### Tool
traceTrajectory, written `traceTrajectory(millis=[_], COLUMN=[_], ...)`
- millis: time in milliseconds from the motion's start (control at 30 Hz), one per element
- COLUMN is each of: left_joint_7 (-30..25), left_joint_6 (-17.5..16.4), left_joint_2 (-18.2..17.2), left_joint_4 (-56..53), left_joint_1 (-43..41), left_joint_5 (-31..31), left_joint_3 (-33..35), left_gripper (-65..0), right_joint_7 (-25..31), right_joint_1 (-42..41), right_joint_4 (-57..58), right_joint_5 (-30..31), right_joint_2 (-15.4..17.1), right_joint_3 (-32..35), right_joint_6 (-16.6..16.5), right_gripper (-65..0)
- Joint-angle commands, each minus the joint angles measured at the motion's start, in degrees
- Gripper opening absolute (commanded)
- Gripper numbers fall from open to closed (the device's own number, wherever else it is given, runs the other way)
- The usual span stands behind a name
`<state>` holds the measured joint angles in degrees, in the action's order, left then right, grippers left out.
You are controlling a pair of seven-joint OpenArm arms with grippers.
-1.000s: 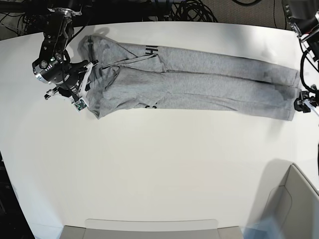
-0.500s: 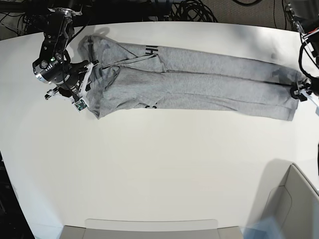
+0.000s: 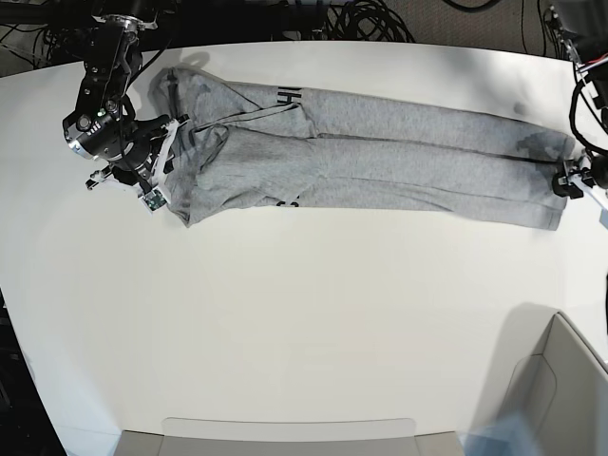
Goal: Fold the T-shirt properly
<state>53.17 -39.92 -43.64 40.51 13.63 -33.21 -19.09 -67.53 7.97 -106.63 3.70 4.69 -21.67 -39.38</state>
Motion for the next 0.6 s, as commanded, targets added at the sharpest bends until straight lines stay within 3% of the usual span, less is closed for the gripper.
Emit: traceTrajectory(millis=[0, 300, 567], left_joint_7=[-1.43, -1.69, 2.61], left_joint_6=[-0.08, -0.08, -0.08], left_joint_2=[-1.59, -1.51, 3.07], left_joint_4=[-0.64, -2.75, 15.8], left_joint_1=[0.66, 0.22, -9.63], left_joint_5=[-0.5, -1.03, -1.03], left_joint_3=[0.59, 2.26, 2.96], left_gripper=[-24.9, -24.9, -27.9], right_joint_7=[0.58, 0.41, 0.58], right_joint_1=[-0.54, -0.45, -0.54], right_joint_4=[-0.93, -1.11, -1.11], right_joint_5=[0.3, 0.3, 0.3], right_joint_2=[0.45, 0.63, 0.45], right_joint_3=[-0.09, -0.09, -0.09], right_joint_6=[-0.49, -0.49, -0.49], right_gripper=[-50.4, -50.4, -50.4])
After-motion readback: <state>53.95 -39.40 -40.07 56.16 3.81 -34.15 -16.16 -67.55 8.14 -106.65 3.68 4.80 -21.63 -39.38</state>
